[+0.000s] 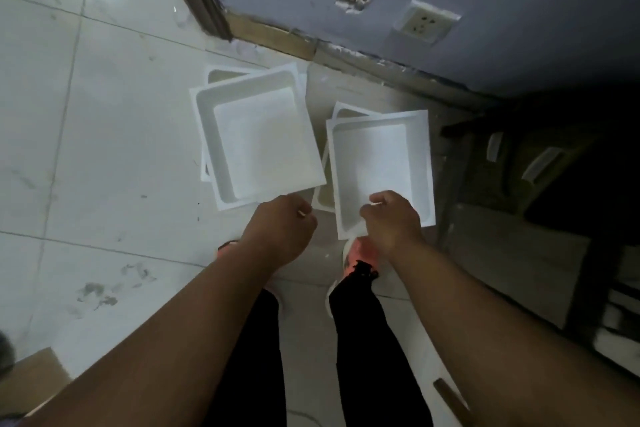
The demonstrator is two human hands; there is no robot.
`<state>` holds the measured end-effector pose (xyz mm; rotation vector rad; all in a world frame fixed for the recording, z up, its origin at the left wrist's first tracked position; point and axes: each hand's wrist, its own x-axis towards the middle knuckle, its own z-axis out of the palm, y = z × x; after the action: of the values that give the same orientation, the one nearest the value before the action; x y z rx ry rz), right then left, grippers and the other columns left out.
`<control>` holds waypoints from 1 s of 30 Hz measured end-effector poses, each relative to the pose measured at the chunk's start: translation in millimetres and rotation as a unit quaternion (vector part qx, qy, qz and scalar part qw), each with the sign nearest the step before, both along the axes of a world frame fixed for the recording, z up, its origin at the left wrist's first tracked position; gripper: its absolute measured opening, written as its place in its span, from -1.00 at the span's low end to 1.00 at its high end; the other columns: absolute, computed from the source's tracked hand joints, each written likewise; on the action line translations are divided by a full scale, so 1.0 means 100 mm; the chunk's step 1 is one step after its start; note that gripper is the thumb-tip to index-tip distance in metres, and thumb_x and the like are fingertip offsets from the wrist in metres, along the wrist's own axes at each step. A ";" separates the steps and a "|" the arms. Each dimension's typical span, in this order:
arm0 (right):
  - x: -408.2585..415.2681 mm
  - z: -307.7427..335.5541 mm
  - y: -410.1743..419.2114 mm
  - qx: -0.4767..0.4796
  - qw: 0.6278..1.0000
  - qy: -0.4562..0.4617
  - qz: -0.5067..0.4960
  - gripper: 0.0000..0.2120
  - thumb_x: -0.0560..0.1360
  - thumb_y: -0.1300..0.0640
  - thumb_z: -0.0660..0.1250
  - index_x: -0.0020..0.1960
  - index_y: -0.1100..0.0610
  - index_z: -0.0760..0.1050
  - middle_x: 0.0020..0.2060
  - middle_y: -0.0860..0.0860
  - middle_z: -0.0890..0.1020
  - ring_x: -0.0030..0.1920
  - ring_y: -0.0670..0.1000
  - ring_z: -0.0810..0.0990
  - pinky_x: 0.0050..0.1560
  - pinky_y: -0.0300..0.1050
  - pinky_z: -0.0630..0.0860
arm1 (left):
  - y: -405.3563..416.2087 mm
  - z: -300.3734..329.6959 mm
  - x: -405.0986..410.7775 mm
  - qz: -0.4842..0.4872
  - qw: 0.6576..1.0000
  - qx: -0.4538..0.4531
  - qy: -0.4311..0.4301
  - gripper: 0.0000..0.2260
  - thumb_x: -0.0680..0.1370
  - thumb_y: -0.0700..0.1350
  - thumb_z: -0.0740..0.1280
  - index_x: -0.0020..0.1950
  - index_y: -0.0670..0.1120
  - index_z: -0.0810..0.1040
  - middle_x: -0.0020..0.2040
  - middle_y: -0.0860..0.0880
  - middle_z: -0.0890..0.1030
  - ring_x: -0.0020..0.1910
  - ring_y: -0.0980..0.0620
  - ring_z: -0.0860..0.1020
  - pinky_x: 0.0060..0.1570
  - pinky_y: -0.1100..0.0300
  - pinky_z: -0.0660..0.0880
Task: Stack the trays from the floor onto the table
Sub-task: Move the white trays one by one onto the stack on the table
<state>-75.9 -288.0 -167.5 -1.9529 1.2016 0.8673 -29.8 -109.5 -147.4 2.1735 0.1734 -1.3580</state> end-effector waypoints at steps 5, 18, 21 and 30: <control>-0.13 -0.92 -0.53 -0.068 0.995 0.061 -0.051 -0.53 0.51 0.04 0.29 0.42 0.04 0.41 0.26 0.07 0.58 0.19 0.13 0.58 0.14 -0.10 0.52 | -0.33 -0.88 -0.06 -0.012 1.000 -0.015 0.006 -0.72 0.57 -0.04 0.30 0.24 -0.06 0.63 0.18 -0.06 0.66 0.08 -0.03 0.58 0.07 0.23 0.42; -0.02 -2.28 -1.61 -0.256 0.966 0.019 0.016 -0.44 0.61 -0.05 0.23 0.52 0.19 0.26 0.41 0.22 0.40 0.37 0.26 0.43 0.32 0.08 0.41 | -0.88 -2.15 -0.37 0.053 0.998 -0.007 -0.040 -0.77 0.64 -0.19 0.21 0.26 -0.17 0.53 0.06 -0.06 0.63 -0.33 0.20 0.43 -0.42 0.49 0.35; -0.05 -2.42 -1.69 -0.248 0.968 0.011 0.018 -0.53 0.64 -0.01 0.21 0.45 0.24 0.36 0.36 0.24 0.49 0.35 0.27 0.48 0.30 0.00 0.42 | -0.92 -2.33 -0.39 0.079 0.997 -0.006 -0.016 -0.87 0.62 -0.17 0.21 0.04 -0.11 0.55 -0.05 -0.09 0.64 -0.16 -0.05 0.61 -0.12 0.00 0.63; -0.02 -1.70 -1.68 -0.318 0.945 -0.050 -0.056 -0.67 0.66 0.16 0.15 0.33 0.31 0.46 0.24 0.32 0.56 0.27 0.32 0.53 0.23 0.06 0.45 | -0.96 -1.68 -0.32 0.069 0.996 -0.050 -0.006 -0.88 0.60 -0.17 0.26 -0.13 -0.12 0.51 -0.22 -0.05 0.58 -0.24 -0.01 0.56 -0.21 0.06 0.58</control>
<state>-78.3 -456.3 -337.3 -2.3540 1.6541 0.3243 -61.9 -205.6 -315.0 2.0469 0.2410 -1.2509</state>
